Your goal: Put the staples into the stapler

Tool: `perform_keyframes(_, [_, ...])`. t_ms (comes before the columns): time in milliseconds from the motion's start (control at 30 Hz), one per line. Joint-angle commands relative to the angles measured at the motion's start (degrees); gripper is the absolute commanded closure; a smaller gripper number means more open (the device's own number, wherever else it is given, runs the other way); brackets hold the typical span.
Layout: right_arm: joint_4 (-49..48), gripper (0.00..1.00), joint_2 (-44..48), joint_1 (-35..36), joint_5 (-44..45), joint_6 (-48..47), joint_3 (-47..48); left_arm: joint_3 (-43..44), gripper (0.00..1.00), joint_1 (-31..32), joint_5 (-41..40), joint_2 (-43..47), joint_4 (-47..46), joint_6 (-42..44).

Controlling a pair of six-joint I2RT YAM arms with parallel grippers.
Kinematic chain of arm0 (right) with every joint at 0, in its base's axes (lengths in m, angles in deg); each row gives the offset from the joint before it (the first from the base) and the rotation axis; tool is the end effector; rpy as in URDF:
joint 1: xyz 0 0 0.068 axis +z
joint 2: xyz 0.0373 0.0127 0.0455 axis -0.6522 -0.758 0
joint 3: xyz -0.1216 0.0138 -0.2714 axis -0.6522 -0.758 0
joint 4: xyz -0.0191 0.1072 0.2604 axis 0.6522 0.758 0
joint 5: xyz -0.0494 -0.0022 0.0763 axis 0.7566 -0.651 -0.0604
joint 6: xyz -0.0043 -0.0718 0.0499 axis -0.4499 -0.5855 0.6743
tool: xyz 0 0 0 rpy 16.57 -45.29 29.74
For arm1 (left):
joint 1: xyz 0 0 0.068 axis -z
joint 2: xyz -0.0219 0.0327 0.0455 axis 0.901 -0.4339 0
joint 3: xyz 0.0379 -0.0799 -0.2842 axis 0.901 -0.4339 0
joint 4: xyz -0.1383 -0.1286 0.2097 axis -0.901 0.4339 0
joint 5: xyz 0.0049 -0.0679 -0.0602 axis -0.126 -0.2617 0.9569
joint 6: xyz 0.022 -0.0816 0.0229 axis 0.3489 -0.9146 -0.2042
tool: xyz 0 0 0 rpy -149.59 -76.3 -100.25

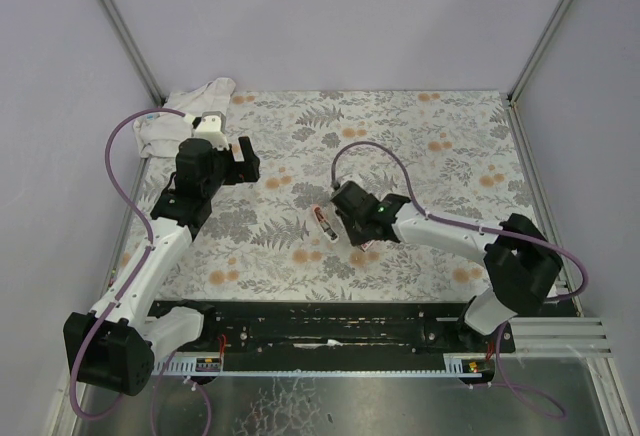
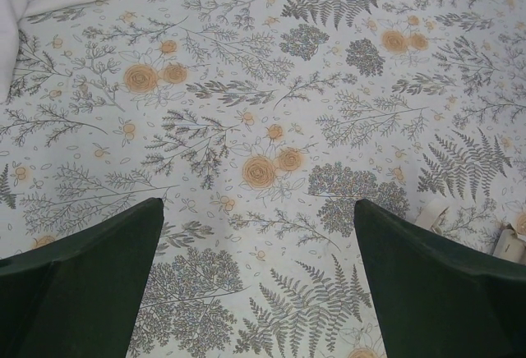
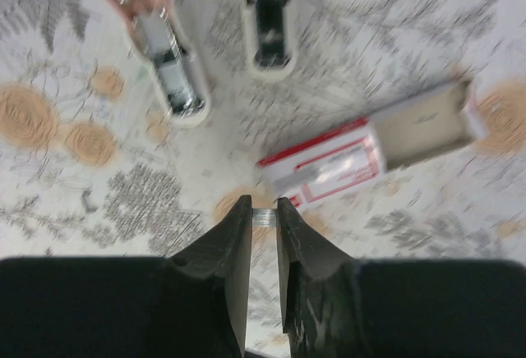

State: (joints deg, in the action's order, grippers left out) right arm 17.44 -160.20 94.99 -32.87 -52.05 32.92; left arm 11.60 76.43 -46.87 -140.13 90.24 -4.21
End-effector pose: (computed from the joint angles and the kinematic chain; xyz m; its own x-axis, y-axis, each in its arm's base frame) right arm 0.2262 0.2810 0.1859 -0.7625 -0.3111 -0.5673 -0.4071 0.9122 0.0469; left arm 0.2885 -0.0599 0.3176 -0.3897 -0.0824 -0.9172 0.1243 0.9822 -0.1411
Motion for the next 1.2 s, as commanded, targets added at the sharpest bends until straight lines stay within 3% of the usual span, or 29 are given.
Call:
perform_keyframes(0, [-6.0, 0.77, -0.1, -5.7, -4.8, -11.1, 3.9, -0.5, 0.01, 0.0, -1.5, 0.4, -2.5, 0.2])
perform_keyframes(167, [-8.3, 0.77, -4.2, -8.8, -8.1, -15.9, 7.8, -0.4, 0.01, 0.0, -0.7, -0.1, -2.4, 0.1])
perform_keyframes(433, [-8.9, 0.77, -10.9, -9.5, -7.8, -15.8, 11.7, -0.3, 0.01, 0.0, -0.6, -0.8, -2.4, 0.0])
perform_keyframes(1167, [-9.6, 0.78, -15.4, -10.6, -8.2, -17.6, 14.6, 0.1, 0.01, 0.0, -0.1, -1.4, -2.3, -0.3])
